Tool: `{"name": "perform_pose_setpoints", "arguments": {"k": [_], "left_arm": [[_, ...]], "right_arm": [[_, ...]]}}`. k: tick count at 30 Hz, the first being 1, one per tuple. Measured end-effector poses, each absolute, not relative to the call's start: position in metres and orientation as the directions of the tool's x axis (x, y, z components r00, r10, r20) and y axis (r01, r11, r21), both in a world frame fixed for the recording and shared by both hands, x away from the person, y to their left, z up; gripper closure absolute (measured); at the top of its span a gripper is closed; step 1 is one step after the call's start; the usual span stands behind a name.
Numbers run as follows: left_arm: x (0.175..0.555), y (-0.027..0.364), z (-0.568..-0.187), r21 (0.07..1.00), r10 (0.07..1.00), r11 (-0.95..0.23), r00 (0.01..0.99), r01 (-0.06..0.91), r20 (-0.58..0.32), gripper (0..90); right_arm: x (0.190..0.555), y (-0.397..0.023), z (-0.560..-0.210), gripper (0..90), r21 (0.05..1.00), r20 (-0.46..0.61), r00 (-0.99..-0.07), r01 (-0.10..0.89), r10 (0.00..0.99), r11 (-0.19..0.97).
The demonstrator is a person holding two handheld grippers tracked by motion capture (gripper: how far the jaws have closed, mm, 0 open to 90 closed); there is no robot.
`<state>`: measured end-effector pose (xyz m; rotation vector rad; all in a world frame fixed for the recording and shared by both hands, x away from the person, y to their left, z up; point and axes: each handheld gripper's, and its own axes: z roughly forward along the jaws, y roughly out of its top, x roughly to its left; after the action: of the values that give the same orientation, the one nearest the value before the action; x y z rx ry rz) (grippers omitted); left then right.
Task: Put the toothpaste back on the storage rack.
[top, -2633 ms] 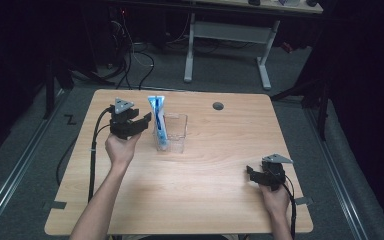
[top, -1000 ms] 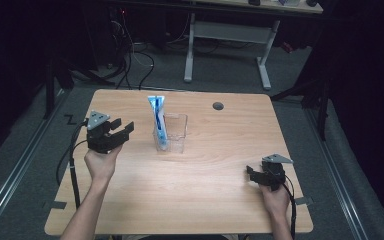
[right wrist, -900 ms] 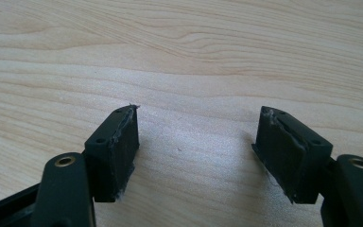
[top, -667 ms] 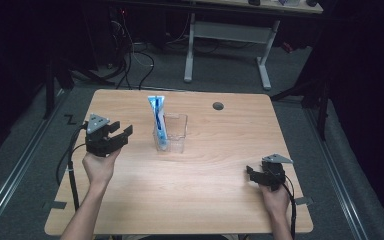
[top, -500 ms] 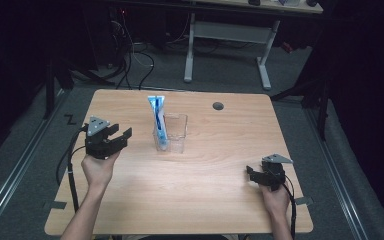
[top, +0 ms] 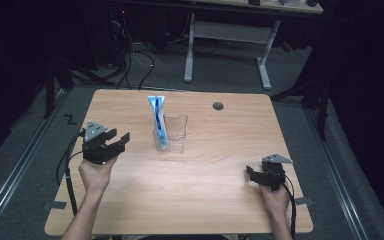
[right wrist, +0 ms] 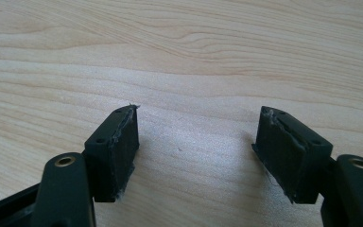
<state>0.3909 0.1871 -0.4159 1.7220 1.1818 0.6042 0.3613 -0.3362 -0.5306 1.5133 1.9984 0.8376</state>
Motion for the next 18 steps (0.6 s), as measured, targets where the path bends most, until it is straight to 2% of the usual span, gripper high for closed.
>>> {"name": "perform_pose_setpoints", "arguments": {"k": [18], "left_arm": [[0.385, 0.1916, -0.4245, 0.883, 0.905, -0.087, 0.406, 0.462, -0.124, 48.6]], "right_arm": [[0.3612, -0.3362, -0.5306, 31.0, 0.724, -0.021, -0.263, 0.662, 0.965, 0.196]]}}
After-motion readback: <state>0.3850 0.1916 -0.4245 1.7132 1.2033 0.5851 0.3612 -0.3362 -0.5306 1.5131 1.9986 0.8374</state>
